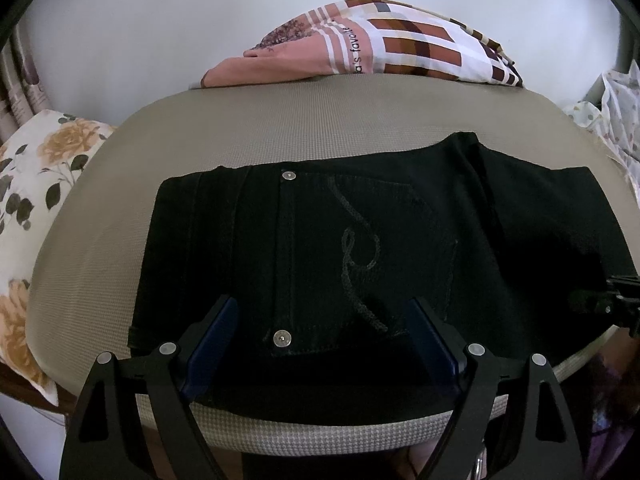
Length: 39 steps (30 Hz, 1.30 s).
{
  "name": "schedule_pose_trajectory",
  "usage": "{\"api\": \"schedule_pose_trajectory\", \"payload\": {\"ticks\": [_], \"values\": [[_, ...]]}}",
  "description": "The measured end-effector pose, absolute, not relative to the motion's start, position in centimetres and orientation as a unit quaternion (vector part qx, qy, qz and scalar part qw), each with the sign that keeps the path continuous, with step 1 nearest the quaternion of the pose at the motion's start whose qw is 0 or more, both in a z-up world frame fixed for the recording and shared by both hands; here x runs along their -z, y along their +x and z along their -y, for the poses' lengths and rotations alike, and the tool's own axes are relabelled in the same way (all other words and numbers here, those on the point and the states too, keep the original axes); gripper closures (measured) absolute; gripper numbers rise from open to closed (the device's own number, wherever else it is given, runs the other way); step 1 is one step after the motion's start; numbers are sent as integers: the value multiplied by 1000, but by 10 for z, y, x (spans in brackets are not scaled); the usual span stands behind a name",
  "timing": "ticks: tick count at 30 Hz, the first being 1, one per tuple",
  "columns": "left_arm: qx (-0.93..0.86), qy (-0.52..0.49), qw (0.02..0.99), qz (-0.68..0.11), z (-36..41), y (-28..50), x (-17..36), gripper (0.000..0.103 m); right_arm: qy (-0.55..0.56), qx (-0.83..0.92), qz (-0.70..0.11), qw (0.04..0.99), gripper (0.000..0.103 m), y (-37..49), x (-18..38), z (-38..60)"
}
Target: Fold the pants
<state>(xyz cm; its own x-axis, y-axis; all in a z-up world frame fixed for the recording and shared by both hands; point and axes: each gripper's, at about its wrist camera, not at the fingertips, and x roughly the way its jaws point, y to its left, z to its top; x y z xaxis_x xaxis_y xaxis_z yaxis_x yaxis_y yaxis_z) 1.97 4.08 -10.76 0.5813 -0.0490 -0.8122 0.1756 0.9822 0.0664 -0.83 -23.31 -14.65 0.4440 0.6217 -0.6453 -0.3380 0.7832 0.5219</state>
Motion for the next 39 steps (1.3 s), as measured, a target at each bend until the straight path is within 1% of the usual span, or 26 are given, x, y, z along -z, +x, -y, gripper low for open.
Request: {"api": "schedule_pose_trajectory", "payload": {"ticks": [17,28,31,33,34,35,36,39], "values": [[62,72,884,-458,-44,22,114,17,94,-297,-438,843,85,-15,140,219],[62,73,881,-463,-44,21,117,17,71,-307,-437,842,84,-19,139,215],[61,77,880,-465,-42,22,119,17,72,-317,-443,836,75,-18,140,213],[61,79,880,-465,-42,21,119,17,69,-333,-446,828,66,-19,141,209],[61,79,880,-465,-42,22,119,17,68,-342,-448,823,63,-20,140,207],[61,78,880,-465,-41,22,119,17,68,-358,-451,814,56,-21,140,205],[61,78,880,-465,-42,22,119,17,73,-373,-454,806,53,-21,139,204],[59,79,880,-464,-42,22,119,17,123,-426,-463,767,54,-21,138,209]]}}
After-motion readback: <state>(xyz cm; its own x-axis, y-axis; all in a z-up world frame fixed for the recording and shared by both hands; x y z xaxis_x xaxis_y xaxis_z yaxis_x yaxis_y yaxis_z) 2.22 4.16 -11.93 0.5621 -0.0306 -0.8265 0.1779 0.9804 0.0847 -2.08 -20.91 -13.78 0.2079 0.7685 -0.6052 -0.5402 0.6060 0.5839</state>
